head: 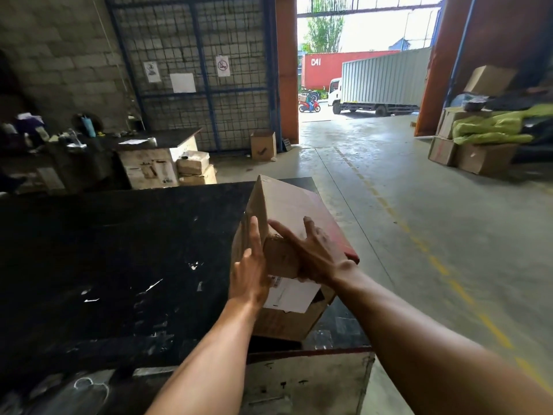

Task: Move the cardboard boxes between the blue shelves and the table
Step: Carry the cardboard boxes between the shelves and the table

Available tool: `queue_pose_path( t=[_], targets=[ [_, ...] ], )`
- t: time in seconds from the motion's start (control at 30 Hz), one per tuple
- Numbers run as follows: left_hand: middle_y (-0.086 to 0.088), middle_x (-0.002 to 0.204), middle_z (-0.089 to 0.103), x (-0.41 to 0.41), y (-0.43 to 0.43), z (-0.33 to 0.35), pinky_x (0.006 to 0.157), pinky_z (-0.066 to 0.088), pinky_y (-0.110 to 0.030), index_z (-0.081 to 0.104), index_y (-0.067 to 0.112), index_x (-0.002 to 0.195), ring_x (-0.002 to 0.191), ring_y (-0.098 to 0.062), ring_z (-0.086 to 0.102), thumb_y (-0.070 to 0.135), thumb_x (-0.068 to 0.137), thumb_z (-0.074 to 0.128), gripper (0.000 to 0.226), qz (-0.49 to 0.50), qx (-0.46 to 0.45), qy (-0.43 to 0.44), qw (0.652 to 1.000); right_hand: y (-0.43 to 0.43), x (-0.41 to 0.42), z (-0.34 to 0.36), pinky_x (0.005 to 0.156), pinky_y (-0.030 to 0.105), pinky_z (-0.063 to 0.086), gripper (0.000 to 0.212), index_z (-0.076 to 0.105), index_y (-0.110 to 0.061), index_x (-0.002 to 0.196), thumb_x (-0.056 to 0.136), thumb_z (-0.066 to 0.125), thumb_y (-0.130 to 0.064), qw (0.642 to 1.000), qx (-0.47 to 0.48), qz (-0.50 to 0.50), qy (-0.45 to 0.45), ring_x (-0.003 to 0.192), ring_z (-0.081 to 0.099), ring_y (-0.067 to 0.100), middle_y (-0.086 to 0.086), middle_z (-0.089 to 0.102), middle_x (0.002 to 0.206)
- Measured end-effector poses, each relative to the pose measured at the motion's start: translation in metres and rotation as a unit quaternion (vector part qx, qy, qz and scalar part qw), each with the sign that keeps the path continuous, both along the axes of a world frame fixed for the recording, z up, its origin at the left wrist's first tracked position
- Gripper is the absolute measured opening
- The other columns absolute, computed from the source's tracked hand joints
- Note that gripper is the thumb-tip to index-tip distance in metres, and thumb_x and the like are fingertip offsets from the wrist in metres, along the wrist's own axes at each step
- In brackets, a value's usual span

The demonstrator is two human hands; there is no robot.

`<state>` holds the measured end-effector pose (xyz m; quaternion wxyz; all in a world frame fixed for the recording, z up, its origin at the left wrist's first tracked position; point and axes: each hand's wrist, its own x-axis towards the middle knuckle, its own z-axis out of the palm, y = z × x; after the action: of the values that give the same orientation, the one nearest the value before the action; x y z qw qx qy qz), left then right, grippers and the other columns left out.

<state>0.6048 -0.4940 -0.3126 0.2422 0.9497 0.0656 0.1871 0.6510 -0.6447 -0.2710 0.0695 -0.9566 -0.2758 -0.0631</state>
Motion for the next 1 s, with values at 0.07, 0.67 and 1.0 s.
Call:
queue_pose_path(
  t=[0.07, 0.67, 1.0],
  targets=[
    [-0.016, 0.124, 0.062, 0.001, 0.005, -0.005, 0.088, 0.051, -0.058, -0.042, 0.041, 0.136, 0.099, -0.033, 0.067, 0.028, 0.087, 0.071, 0.124, 0.007, -0.028, -0.005, 1.000, 0.004, -0.003, -0.002, 0.091, 0.049, 0.051, 0.111, -0.011, -0.058, 0.147, 0.083, 0.076, -0.032, 1.000, -0.019, 0.013, -0.015, 0.114, 0.050, 0.042, 0.025, 0.036, 0.131],
    [-0.012, 0.132, 0.050, 0.005, 0.027, -0.024, 0.096, 0.047, -0.047, 0.030, 0.023, 0.141, 0.122, -0.034, 0.051, 0.033, 0.073, 0.083, 0.087, 0.035, -0.095, 0.255, 0.962, -0.006, -0.004, -0.012, 0.083, 0.061, 0.054, 0.068, 0.025, -0.042, 0.139, 0.089, 0.068, -0.027, 0.995, 0.003, -0.094, -0.023, 0.102, 0.052, 0.049, 0.020, 0.034, 0.124],
    [-0.010, 0.149, 0.035, 0.013, 0.032, -0.065, 0.110, 0.032, -0.048, 0.017, 0.026, 0.151, 0.136, -0.032, 0.034, 0.035, 0.072, 0.085, 0.105, 0.071, -0.318, 0.229, 0.917, -0.044, 0.001, -0.023, 0.071, 0.049, 0.056, 0.039, 0.040, -0.037, 0.120, 0.090, 0.063, -0.029, 0.981, 0.129, -0.142, -0.011, 0.091, 0.056, 0.043, 0.015, 0.042, 0.117]
  ],
)
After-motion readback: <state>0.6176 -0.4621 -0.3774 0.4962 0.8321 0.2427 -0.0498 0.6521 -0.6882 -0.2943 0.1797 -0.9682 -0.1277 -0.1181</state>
